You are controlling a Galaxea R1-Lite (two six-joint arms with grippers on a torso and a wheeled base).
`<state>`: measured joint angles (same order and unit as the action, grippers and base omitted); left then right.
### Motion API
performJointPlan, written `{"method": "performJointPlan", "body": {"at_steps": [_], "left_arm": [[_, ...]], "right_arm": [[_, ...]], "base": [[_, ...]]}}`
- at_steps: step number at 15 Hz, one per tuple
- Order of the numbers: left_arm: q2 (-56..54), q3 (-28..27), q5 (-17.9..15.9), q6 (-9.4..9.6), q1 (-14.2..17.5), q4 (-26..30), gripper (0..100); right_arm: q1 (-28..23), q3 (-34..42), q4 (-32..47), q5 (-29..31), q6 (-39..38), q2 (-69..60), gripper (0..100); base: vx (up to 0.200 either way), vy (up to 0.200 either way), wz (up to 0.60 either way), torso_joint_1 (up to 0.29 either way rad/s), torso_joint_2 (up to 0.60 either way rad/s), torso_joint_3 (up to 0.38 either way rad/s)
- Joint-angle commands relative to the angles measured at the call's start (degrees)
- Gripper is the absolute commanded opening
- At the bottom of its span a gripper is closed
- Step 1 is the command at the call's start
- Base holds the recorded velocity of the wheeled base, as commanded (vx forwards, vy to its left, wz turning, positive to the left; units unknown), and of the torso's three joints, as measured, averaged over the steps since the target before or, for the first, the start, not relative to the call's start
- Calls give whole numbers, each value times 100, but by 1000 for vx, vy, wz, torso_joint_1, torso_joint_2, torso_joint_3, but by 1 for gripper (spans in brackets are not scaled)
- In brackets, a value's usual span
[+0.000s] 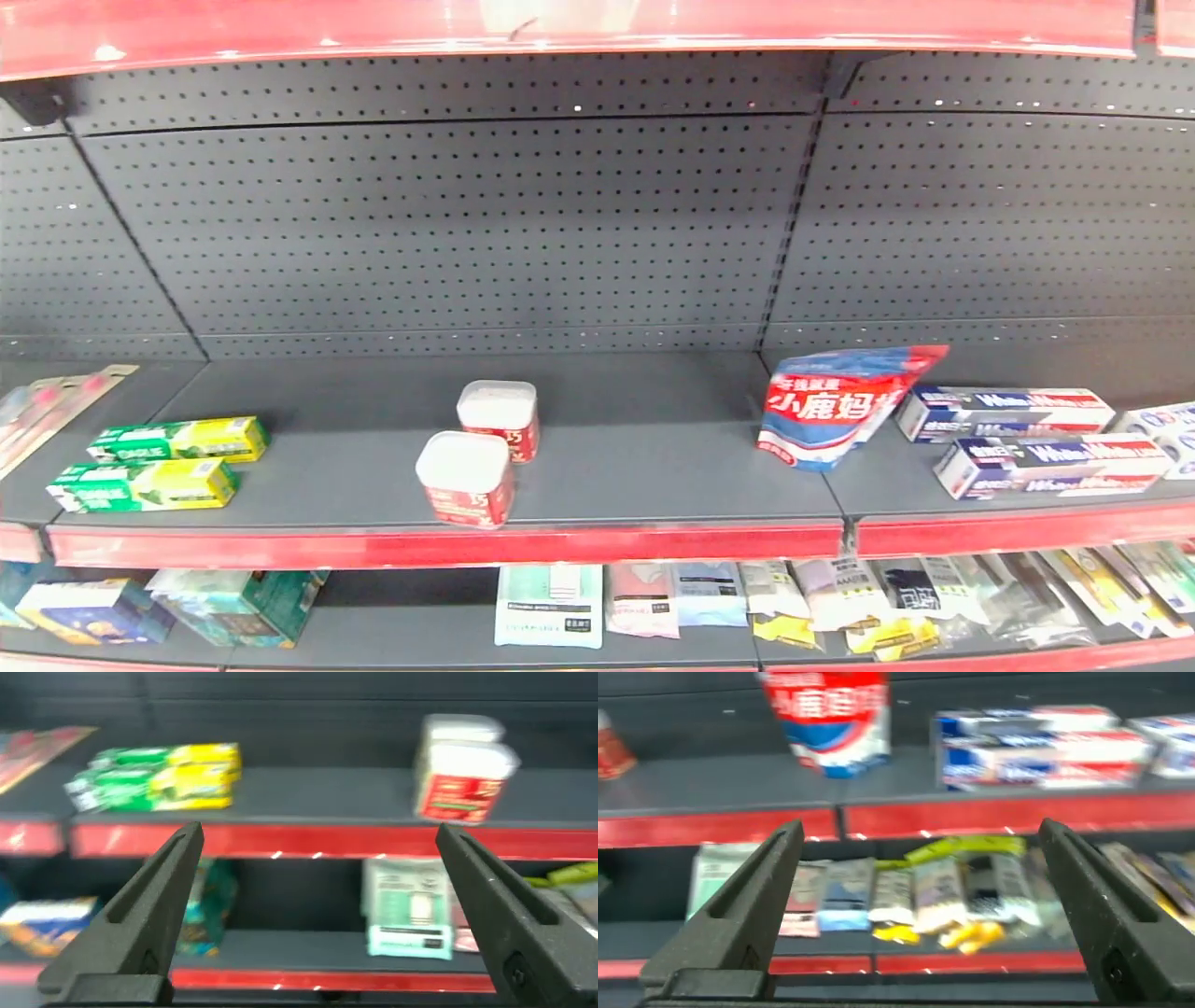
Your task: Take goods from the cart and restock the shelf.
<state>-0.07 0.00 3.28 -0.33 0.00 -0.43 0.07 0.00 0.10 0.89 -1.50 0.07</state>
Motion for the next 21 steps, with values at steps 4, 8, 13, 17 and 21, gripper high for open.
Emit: {"method": "performJointPlan", "body": {"at_steps": [4, 8, 13, 17, 21], "left_arm": [[7, 0, -3, -2, 0, -1, 100], [42, -158, -64, -11, 0, -1, 100], [3672, -2821, 437, -995, -18, 166, 100], [6335, -3261, 718, -609, 791, 684, 100], [7830, -3586, 489, -327, 896, 825, 100]], "right_arm": [[1, 0, -1, -19, 71, 10, 100], [1, 0, -1, -19, 80, 1, 100], [10, 0, -1, -19, 80, 1, 100], [1, 0, -1, -19, 80, 10, 100], [1, 0, -1, -19, 80, 10, 100]], "base": [[0, 0, 0, 0, 0, 0], [0, 0, 0, 0, 0, 0], [0, 0, 0, 0, 0, 0], [0, 0, 0, 0, 0, 0], [0, 0, 0, 0, 0, 0]]}}
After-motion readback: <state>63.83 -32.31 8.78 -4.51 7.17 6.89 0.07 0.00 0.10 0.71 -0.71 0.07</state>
